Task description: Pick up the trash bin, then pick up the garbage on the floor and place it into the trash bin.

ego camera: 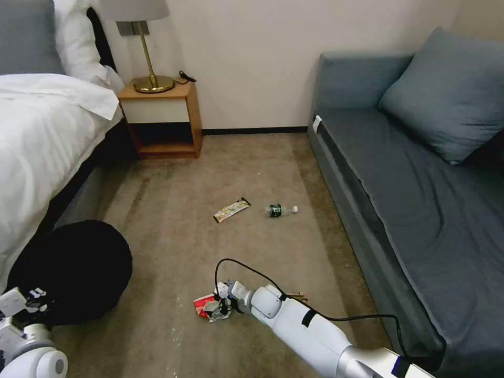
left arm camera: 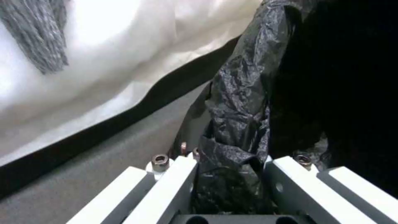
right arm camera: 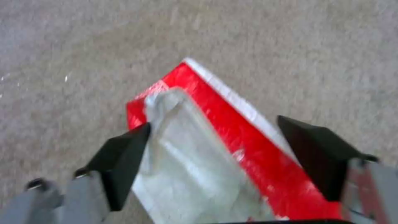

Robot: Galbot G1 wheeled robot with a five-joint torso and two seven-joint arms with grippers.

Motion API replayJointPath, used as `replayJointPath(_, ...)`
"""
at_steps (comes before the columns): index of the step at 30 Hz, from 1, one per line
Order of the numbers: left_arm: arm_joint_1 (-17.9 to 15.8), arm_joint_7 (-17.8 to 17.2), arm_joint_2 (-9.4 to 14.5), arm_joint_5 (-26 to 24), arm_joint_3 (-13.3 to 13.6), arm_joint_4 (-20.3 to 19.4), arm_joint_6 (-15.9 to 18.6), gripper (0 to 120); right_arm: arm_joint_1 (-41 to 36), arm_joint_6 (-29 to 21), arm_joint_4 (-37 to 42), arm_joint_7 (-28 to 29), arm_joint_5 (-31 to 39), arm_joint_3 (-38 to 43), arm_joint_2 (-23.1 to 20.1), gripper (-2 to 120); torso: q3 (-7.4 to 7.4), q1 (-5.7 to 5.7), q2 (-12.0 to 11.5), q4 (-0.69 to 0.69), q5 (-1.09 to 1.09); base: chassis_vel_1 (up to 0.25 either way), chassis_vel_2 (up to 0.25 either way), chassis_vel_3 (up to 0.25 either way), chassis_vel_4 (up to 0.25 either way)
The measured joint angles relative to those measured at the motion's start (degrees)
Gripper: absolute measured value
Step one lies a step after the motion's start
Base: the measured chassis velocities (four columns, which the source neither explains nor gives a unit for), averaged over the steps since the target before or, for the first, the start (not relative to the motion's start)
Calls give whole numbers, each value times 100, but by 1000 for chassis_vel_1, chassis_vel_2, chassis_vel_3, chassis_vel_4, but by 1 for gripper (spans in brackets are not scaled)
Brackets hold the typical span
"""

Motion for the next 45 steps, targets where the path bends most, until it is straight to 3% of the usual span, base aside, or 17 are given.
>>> replayJointPath(20, 54, 42, -44, 11, 48, 6, -86, 3, -230, 320, 45, -136, -155, 339, -106, 4, 0, 0, 1, -1, 0, 0, 0, 0, 0)
replayJointPath(35, 172, 88, -154, 117, 62, -88, -147, 3, -391, 465, 1168, -85, 339, 724, -411, 0, 0, 0, 1, -1, 0, 0, 0, 0, 0)
replayJointPath(45, 117, 95, -323, 307, 279, -91, -159, 3, -326, 510, 2752, 129, 1738, 612, -551, 0, 0, 0, 1, 0, 0, 0, 0, 0, 0)
